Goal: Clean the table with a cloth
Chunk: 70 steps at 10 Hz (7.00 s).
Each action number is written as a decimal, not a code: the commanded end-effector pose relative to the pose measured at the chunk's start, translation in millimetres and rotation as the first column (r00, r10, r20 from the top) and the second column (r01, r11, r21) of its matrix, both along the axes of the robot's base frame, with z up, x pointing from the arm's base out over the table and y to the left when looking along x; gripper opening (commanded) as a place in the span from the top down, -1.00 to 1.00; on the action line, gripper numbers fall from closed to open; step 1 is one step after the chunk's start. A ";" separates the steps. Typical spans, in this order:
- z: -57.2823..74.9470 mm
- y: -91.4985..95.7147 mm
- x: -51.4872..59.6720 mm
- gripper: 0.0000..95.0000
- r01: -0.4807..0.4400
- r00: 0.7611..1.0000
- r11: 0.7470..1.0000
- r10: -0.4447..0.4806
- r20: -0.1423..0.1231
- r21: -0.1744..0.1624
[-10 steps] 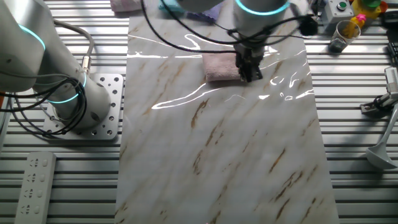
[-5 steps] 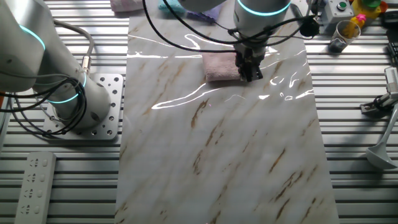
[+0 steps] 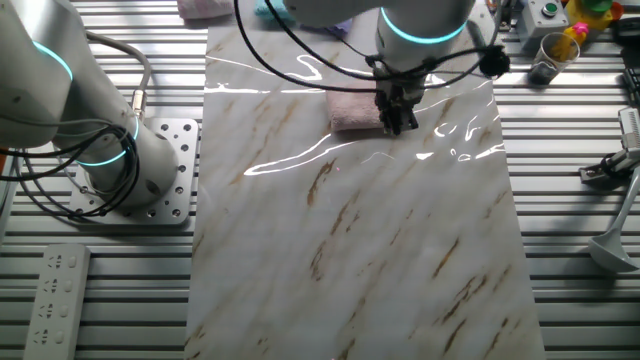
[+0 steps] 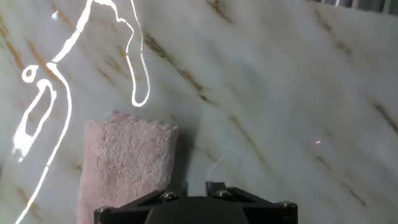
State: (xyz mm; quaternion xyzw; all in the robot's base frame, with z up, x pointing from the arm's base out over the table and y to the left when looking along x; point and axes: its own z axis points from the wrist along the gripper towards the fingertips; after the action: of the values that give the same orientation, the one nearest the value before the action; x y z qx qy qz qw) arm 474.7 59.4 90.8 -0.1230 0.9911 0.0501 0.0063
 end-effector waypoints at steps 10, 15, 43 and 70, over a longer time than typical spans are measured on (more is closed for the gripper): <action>-45.8 33.3 -14.9 -0.20 0.052 0.999 0.998 -0.052 -0.014 0.043; -60.8 39.5 -14.2 0.60 0.060 0.998 0.996 -0.060 -0.005 0.064; -61.5 -16.6 -7.2 1.00 -0.129 0.989 0.992 0.129 0.074 -0.009; -65.8 -141.0 8.3 1.00 -0.393 0.907 0.911 0.406 0.109 -0.123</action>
State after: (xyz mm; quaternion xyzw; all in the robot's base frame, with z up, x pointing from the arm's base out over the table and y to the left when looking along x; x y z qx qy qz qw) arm 481.8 -75.5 24.6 -0.3173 0.9466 -0.0054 0.0561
